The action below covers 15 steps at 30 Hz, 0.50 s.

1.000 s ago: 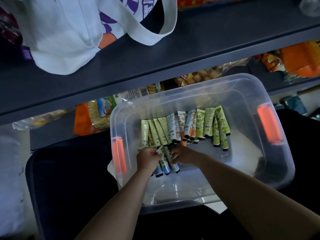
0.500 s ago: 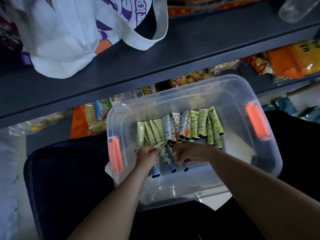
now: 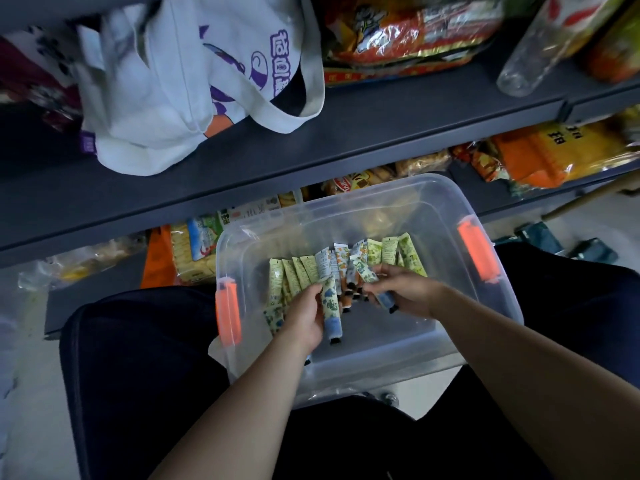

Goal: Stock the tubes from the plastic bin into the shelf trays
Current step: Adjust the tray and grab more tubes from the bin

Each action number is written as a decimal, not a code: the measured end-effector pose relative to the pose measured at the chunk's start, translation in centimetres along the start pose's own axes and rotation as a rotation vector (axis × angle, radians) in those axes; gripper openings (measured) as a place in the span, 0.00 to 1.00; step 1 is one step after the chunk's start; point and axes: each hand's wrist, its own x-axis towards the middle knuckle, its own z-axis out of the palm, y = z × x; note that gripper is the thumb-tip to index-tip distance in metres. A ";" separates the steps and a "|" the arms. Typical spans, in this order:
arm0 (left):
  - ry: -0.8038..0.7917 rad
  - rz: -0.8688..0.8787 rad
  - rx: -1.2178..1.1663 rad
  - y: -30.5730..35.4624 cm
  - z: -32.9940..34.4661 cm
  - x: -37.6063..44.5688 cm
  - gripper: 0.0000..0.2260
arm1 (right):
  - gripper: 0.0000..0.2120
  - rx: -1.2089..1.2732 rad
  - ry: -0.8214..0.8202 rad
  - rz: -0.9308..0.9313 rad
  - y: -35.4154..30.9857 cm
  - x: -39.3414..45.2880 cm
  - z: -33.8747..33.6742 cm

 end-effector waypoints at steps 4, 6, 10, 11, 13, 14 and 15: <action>-0.093 0.069 -0.014 0.4 0.7 -1.3 0.10 | 0.04 0.037 0.030 -0.076 -0.6 -0.9 1.0; -0.133 0.105 -0.012 0.7 0.7 -2.1 0.08 | 0.04 0.036 0.059 -0.122 -0.8 -1.4 1.5; -0.200 0.183 0.044 1.8 0.9 -3.9 0.05 | 0.03 0.035 0.070 -0.232 -1.8 -2.9 2.7; -0.216 0.204 0.064 2.1 1.0 -4.3 0.05 | 0.03 0.014 0.061 -0.259 -2.2 -3.3 3.0; -0.232 0.242 0.090 2.9 1.2 -5.4 0.04 | 0.06 -0.042 0.061 -0.306 -3.2 -4.3 3.4; -0.237 0.263 0.099 3.4 1.3 -5.9 0.04 | 0.09 -0.081 0.069 -0.331 -3.9 -4.9 3.6; -0.246 0.287 0.114 3.9 1.4 -6.5 0.04 | 0.10 -0.112 0.079 -0.351 -4.5 -5.4 3.8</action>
